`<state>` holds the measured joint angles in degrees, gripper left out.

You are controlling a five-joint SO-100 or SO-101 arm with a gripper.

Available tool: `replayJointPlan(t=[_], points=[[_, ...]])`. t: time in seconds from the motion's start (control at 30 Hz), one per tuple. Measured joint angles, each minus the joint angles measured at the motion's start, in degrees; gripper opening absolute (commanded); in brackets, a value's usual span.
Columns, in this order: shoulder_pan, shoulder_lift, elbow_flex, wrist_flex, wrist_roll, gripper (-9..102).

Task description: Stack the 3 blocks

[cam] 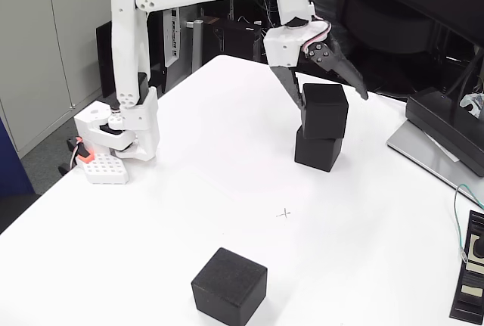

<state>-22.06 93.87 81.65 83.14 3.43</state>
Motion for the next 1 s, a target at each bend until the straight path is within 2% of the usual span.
replayJointPlan(t=[0.23,0.77,1.0], points=[[10.5,3.7,0.0,4.5,-6.9,39],[40.0,1.7,0.2,4.7,-26.8,39],[44.8,-7.2,0.2,0.0,-30.6,39]])
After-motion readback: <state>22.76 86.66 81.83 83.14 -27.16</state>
